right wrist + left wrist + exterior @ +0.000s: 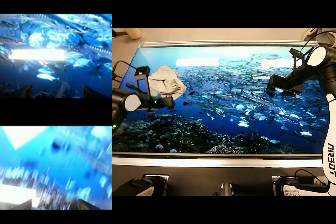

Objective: Fold the shirts.

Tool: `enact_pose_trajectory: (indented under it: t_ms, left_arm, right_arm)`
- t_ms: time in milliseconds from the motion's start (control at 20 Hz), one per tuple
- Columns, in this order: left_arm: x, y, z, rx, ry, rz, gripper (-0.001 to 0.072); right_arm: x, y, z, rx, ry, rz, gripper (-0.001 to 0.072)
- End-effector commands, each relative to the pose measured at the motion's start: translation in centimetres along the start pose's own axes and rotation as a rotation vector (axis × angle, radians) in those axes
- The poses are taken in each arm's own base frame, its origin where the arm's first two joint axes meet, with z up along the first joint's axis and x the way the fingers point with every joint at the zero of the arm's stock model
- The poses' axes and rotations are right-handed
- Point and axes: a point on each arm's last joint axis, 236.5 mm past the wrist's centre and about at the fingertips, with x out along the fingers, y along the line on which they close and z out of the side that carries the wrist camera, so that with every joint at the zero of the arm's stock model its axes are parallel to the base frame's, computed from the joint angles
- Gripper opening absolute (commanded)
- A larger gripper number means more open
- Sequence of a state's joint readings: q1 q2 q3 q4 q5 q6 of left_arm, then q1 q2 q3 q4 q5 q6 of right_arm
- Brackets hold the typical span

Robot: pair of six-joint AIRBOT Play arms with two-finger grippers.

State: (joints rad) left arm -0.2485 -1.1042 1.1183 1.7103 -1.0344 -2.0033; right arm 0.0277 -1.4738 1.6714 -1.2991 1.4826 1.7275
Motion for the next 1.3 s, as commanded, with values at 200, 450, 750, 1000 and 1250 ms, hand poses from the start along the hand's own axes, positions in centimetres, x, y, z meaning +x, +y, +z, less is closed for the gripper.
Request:
enact_pose_trajectory:
  t_ms: [200, 450, 750, 1000, 1250]
  left_arm:
    - [14.4, 11.5, 8.6, -0.462, 0.177, 0.038, 0.072]
    - [22.4, 11.2, 10.3, -0.706, 0.157, -0.152, 0.072]
    - [22.6, 7.5, 13.5, -0.629, 0.037, -0.233, 0.0027]
    - [-2.1, -4.6, 23.0, 0.072, -0.422, -0.41, 0.0027]
    - [-28.4, -13.6, 18.0, 0.267, -0.746, -0.588, 0.0027]
  right_arm:
    - [0.0, 1.1, 0.3, 0.003, -0.012, 0.045, 0.0669]
    - [0.0, 1.1, 0.3, 0.003, -0.013, 0.045, 0.0669]
    - [-0.1, 1.0, 0.5, -0.03, -0.024, 0.041, 0.0668]
    - [-6.1, -1.2, 4.1, -0.121, -0.266, -0.111, 0.0669]
    - [-20.8, 1.0, 3.4, -0.134, -0.653, -0.113, 0.0668]
